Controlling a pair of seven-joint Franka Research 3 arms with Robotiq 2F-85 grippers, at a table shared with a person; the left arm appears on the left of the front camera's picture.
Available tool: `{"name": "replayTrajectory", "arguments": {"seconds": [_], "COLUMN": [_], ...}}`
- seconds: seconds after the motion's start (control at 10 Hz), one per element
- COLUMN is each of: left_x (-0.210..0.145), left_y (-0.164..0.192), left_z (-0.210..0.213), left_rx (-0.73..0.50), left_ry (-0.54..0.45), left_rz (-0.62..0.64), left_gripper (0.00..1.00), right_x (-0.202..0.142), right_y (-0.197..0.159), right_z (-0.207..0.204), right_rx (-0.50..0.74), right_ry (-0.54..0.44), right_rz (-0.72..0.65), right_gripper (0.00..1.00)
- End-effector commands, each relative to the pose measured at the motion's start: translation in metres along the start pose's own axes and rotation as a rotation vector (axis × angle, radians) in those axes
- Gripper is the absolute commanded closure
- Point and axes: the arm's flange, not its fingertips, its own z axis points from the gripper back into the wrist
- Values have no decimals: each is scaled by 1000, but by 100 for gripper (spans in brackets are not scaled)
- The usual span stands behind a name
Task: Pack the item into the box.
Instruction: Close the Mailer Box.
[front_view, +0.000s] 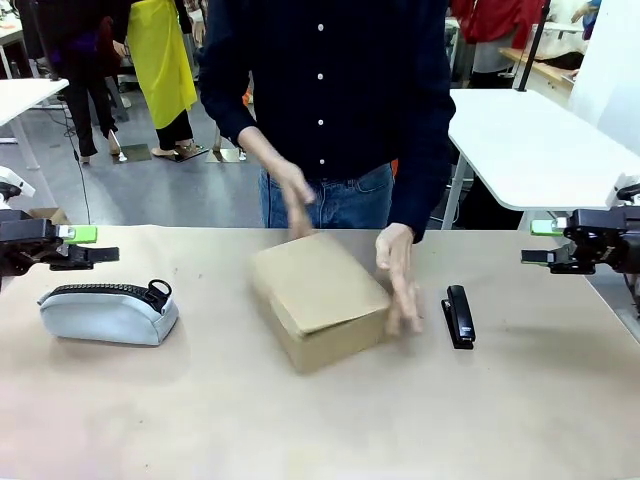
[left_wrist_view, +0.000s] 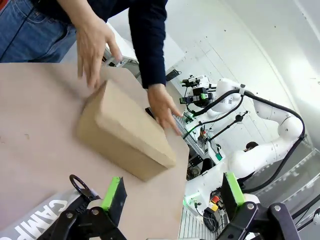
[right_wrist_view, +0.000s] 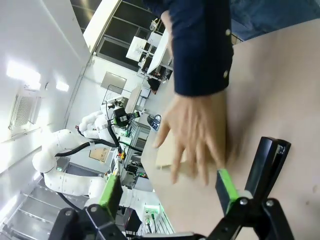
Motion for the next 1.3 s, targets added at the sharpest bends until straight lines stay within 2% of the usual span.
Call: {"name": "replayTrajectory", "arguments": {"seconds": [0.0, 1.2], "left_x": [-2, -2], "left_y": [-2, -2], "left_z": [4, 4], "left_rx": [-2, -2], "left_ry": [12, 12], "left_rz": [-15, -15], "left_gripper": [0, 0], "right_x": [1, 1], "right_y": [2, 2], "right_z": [1, 1], "right_rx": [-12, -12], "right_ry": [-8, -8], "right_rz": [9, 9], "right_gripper": [0, 0]}}
